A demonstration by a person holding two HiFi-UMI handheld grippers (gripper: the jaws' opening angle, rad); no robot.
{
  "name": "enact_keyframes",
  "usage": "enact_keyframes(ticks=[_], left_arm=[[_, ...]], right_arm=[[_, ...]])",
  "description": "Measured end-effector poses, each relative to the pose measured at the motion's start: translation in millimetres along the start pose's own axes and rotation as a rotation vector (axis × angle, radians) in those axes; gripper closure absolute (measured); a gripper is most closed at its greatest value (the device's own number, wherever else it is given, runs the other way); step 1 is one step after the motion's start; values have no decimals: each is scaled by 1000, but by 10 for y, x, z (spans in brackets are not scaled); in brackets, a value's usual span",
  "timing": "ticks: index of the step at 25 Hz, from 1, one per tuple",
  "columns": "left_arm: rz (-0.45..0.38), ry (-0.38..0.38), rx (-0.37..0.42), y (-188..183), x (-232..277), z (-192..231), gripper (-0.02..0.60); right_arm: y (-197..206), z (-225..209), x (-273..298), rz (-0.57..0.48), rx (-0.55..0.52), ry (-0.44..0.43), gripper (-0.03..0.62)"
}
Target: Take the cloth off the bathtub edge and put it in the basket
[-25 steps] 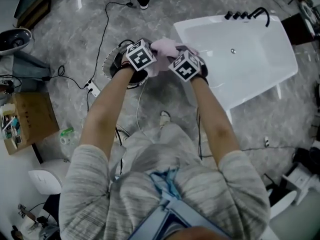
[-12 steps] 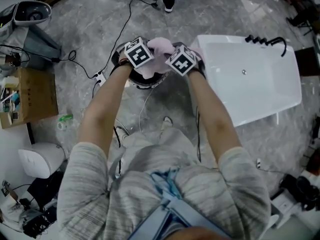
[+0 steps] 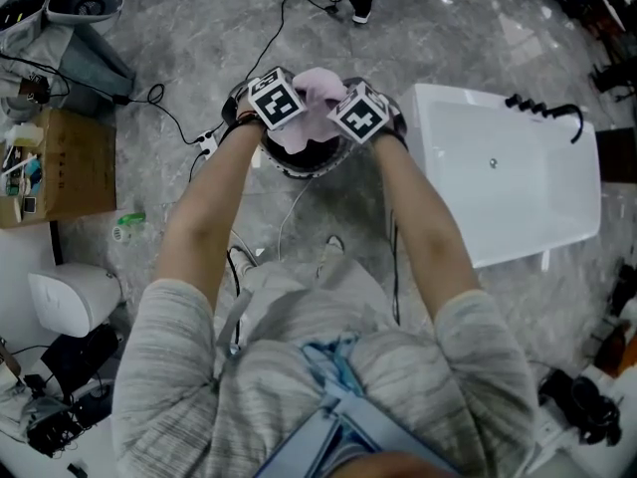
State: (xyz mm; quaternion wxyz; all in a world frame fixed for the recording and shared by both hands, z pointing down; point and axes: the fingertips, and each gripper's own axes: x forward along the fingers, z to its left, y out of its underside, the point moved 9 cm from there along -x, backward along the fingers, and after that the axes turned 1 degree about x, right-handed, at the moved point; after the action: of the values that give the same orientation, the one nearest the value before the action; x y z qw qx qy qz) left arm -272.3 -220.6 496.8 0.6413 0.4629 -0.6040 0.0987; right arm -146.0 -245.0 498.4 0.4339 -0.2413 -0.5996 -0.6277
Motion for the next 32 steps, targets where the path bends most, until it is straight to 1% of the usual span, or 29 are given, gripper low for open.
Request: enact_keyframes(ticks=[7,11,13,15,16,19,21,25,29,32], left_arm=[[2,-32,-26,91,7,168,491],[44,-29,-45,187,80,174,491],[75,-15,-43,212,141,150,489],[101,-15,-34,237,196,131,483],[105,-25,-40,248,209,135,463],[86,-74,-83,246,193,178,457],[71,-91,-94,212,166,188,457],[59,-83,-96,234,154,192,457],[55,-72,-75,234,136,146,457],[69,-49,-89,294,183,64,457]], right_arm=[[-190,-19,121,-29,42,-43,507],[-199,33,226,-6,24,-45,505],[-146,26,269,37,24,-43,501],[-87,9,304,86,47,-58,443],[-63,3,316,103,59,-69,417],[19,-22,308,138,86,-76,411],[49,-28,284,129,114,-78,411],[-64,-38,273,62,154,-85,411],[-42,-31,259,51,169,-94,411],[46,24,261,62,187,-120,411]])
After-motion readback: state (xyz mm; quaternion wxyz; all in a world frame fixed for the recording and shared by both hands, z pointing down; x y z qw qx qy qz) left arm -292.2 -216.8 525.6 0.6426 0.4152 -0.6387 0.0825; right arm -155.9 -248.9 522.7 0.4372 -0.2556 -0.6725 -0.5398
